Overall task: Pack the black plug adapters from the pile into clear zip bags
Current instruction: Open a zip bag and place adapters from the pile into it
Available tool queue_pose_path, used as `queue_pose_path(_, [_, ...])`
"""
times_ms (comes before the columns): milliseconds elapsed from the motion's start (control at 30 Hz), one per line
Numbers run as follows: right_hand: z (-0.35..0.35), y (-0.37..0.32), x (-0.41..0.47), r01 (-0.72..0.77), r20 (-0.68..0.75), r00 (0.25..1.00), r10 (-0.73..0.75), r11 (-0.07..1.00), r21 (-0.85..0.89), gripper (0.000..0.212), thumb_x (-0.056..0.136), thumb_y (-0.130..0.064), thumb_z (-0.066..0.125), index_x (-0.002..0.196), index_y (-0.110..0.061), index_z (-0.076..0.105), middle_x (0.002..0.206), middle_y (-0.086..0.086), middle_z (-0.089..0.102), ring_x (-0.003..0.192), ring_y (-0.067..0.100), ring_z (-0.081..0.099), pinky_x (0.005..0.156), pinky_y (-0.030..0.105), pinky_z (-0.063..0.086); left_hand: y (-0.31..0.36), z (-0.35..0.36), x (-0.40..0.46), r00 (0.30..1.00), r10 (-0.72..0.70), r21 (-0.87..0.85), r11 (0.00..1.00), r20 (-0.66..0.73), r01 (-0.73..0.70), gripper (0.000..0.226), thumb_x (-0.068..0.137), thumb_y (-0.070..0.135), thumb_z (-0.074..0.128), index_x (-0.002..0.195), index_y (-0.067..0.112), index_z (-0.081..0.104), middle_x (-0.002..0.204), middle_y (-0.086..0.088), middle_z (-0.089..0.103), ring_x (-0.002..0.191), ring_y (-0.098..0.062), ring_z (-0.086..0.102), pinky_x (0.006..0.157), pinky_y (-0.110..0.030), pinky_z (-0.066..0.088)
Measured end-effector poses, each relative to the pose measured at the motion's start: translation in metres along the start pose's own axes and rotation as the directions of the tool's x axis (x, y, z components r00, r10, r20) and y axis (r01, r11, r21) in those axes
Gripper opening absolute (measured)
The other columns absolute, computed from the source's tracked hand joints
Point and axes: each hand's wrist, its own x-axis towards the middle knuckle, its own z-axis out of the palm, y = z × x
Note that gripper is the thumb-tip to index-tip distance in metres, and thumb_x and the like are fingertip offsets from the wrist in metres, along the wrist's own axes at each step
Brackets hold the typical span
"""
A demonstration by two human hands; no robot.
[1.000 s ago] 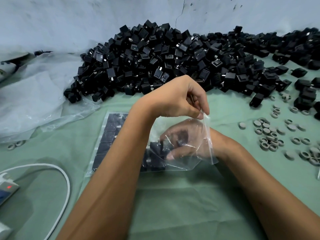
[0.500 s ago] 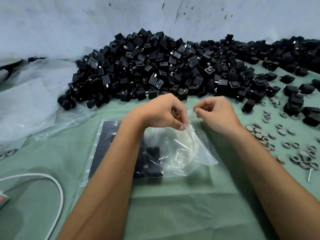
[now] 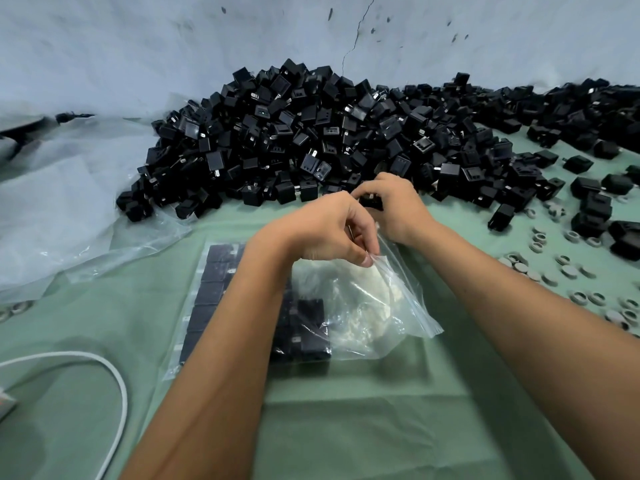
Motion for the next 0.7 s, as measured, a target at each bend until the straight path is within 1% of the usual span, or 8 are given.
queue_pose_path(33, [-0.001,-0.002,-0.003,-0.109,-0.018,0.993,0.115,0.976,0.189,0.033,0.088,-0.014,0.081,0.120,-0.019,0.073,0.111,0.006,0.066,0.103,0.024,0.063,0.092,0.038,0.051,0.000,0.000,0.000,1.000,-0.002,0.008,1.000,-0.002,0.002,0.013,0.078,0.005,0.087,0.087,0.014,0.082,0.087,-0.018,0.075,0.073,-0.022,0.060,0.084,-0.053,0.056])
queue_pose_path(100, [-0.004,-0.003,-0.015,-0.266,-0.028,0.940,0.340,0.782,0.564,0.038,0.087,-0.019,0.083,0.123,-0.017,0.069,0.108,0.011,0.071,0.087,0.021,0.066,0.080,0.038,0.055,0.000,0.000,0.000,1.000,-0.002,0.013,1.000,0.002,0.002,0.014,0.078,0.005,0.086,0.087,0.015,0.082,0.087,-0.019,0.074,0.074,-0.023,0.061,0.084,-0.053,0.056])
queue_pose_path(167, [-0.013,-0.003,-0.030,-0.249,-0.058,0.905,0.421,0.636,0.731,0.028,0.090,-0.017,0.079,0.116,-0.012,0.072,0.096,0.008,0.073,0.075,0.015,0.064,0.070,0.034,0.052,0.000,0.000,0.001,1.000,0.000,0.008,1.000,0.008,0.000,0.014,0.079,0.005,0.086,0.087,0.016,0.081,0.086,-0.018,0.075,0.073,-0.021,0.062,0.084,-0.051,0.057])
queue_pose_path(267, [-0.028,-0.004,-0.058,-0.122,-0.026,0.938,0.345,0.401,0.908,0.016,0.098,-0.010,0.067,0.114,-0.008,0.072,0.091,0.004,0.072,0.081,0.019,0.071,0.064,0.029,0.055,0.000,-0.001,0.001,1.000,0.006,0.009,1.000,0.002,-0.006,0.017,0.079,0.005,0.086,0.085,0.021,0.081,0.084,-0.015,0.075,0.071,-0.017,0.062,0.083,-0.048,0.057])
queue_pose_path(333, [-0.035,-0.007,-0.077,-0.092,0.014,0.972,0.233,0.327,0.941,0.023,0.094,-0.009,0.069,0.117,-0.006,0.069,0.090,0.012,0.067,0.073,0.023,0.071,0.054,0.025,0.052,0.001,-0.001,0.002,1.000,0.013,0.008,1.000,-0.007,-0.013,0.017,0.079,0.004,0.086,0.085,0.020,0.081,0.083,-0.014,0.075,0.071,-0.016,0.063,0.083,-0.047,0.057])
queue_pose_path(467, [-0.037,-0.008,-0.095,-0.200,0.179,0.980,0.088,0.404,0.893,0.033,0.078,-0.015,0.076,0.108,-0.004,0.066,0.074,0.014,0.065,0.050,0.015,0.053,0.040,0.016,0.037,0.005,-0.002,0.001,0.998,0.046,0.013,0.999,-0.043,-0.046,0.015,0.079,0.003,0.085,0.086,0.017,0.082,0.081,-0.010,0.076,0.072,-0.015,0.064,0.082,-0.048,0.059])
queue_pose_path(567, [-0.040,-0.003,-0.099,-0.328,0.354,0.935,0.024,0.442,0.835,0.023,0.080,-0.012,0.074,0.101,-0.004,0.075,0.077,0.013,0.068,0.048,0.008,0.050,0.041,0.013,0.035,0.008,-0.005,-0.001,0.995,0.077,0.019,0.997,-0.070,-0.076,0.015,0.079,0.002,0.085,0.086,0.014,0.082,0.080,-0.008,0.076,0.071,-0.014,0.065,0.080,-0.047,0.060])
queue_pose_path(700, [-0.041,-0.007,-0.102,-0.348,0.472,0.881,-0.028,0.637,0.688,0.021,0.091,-0.003,0.071,0.111,-0.005,0.077,0.082,0.005,0.073,0.054,0.004,0.057,0.052,0.015,0.044,0.016,-0.008,-0.004,0.988,0.127,-0.018,0.991,-0.087,-0.129,0.017,0.079,-0.002,0.084,0.084,0.014,0.081,0.081,-0.010,0.075,0.071,-0.013,0.065,0.077,-0.043,0.060])
